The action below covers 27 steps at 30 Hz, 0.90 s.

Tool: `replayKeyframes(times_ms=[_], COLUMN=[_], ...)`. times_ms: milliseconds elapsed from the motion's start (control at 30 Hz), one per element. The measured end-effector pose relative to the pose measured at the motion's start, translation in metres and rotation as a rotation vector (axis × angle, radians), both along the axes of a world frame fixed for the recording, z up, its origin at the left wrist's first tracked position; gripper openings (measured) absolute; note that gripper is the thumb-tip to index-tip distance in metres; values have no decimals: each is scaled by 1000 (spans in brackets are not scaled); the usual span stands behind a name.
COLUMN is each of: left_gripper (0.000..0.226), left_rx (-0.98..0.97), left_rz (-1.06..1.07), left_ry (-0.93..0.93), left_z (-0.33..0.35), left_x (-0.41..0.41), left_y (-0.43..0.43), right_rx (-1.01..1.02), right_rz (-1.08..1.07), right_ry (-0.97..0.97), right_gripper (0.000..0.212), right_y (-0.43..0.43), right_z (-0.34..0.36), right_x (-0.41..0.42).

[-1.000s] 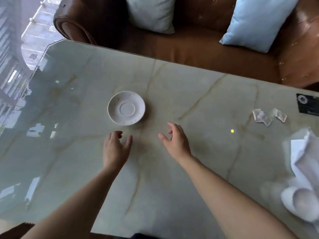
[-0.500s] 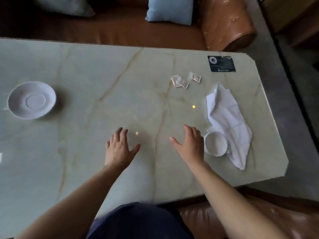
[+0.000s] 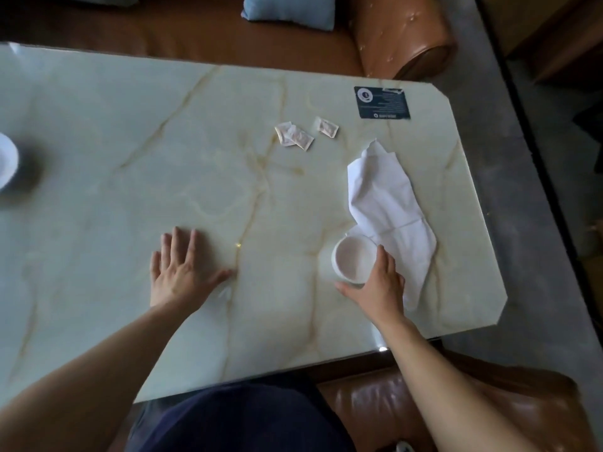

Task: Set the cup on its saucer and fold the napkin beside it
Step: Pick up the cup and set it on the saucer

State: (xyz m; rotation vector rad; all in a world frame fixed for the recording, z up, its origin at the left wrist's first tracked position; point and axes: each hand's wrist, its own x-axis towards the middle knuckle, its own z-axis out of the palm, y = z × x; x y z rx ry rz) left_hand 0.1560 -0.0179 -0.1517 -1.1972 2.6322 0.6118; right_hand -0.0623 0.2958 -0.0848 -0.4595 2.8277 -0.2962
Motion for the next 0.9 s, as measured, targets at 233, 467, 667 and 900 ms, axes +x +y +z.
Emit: replayKeyframes(times_ms=[233, 467, 667, 900], left_gripper=[116, 111, 89, 79], left_rx=[-20, -7, -7, -58], left_rz=[22, 4, -103, -125], left_ry=[9, 32, 52, 154], left_z=[-3, -5, 14, 38], left_x=[2, 3, 16, 59], left_y=[1, -2, -27, -83], right_rx=[-196, -399, -455, -523], right_rz=[-38, -161, -68, 112], right_ry=[-103, -100, -105, -178], right_gripper=[125, 99, 97, 99], right_y=[9, -4, -48, -164], right_z=[-9, -10, -4, 11], right_x=[-7, -3, 13, 44])
